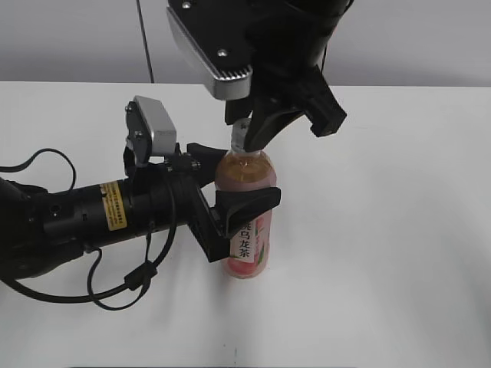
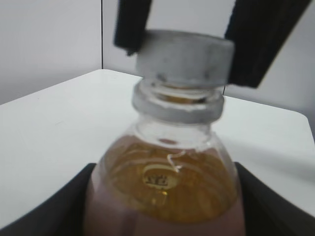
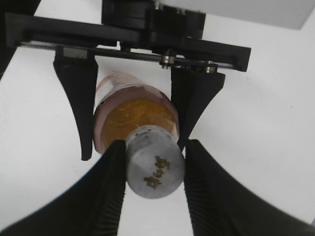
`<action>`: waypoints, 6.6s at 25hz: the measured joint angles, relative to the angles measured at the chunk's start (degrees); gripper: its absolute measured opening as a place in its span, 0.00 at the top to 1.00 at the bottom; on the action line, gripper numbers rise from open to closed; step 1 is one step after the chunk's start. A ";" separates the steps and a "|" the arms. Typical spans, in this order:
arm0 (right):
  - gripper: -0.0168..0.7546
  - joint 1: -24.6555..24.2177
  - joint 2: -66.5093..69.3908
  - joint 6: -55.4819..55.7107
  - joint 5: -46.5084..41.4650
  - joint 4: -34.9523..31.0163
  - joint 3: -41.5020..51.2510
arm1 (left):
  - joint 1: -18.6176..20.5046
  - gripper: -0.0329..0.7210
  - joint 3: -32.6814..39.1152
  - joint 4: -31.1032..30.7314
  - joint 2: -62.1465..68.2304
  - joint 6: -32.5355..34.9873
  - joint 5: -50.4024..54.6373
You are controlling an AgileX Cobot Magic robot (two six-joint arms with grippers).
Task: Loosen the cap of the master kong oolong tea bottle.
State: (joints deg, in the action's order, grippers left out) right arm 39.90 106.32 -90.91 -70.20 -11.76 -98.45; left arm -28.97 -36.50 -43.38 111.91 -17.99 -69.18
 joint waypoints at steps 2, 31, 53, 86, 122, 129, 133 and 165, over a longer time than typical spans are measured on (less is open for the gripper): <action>0.62 0.00 0.00 -3.04 0.00 0.00 0.00 | 0.00 0.34 0.00 0.00 0.00 0.00 0.00; 0.62 0.00 0.00 -39.21 -0.06 0.77 -0.16 | 0.00 0.34 0.00 -0.05 0.00 0.00 0.00; 0.63 0.10 -0.26 -44.93 -0.23 1.58 -0.85 | 0.00 0.34 0.00 0.00 0.00 -0.05 0.00; 0.63 -8.61 -3.25 22.07 0.19 10.03 0.40 | 0.00 0.34 0.00 -0.29 0.00 -0.01 -0.06; 0.54 -20.44 -3.14 71.72 26.87 15.80 41.45 | 0.00 0.34 0.00 0.14 0.00 -0.01 -0.06; 0.31 -20.44 -3.14 73.42 28.06 15.80 41.45 | 0.00 0.34 0.00 0.14 0.00 -0.01 -0.06; 0.29 -20.44 -3.42 77.03 26.90 15.80 41.45 | 0.00 0.34 0.00 0.14 0.00 -0.01 -0.06; 0.29 -20.44 -79.70 85.66 4.42 10.47 61.65 | 0.00 0.34 0.00 0.37 0.00 -0.01 0.04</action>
State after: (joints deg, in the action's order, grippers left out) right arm 19.45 26.62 -5.25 -65.78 -1.29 -36.80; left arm -28.97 -36.50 -43.00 111.91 -18.00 -69.14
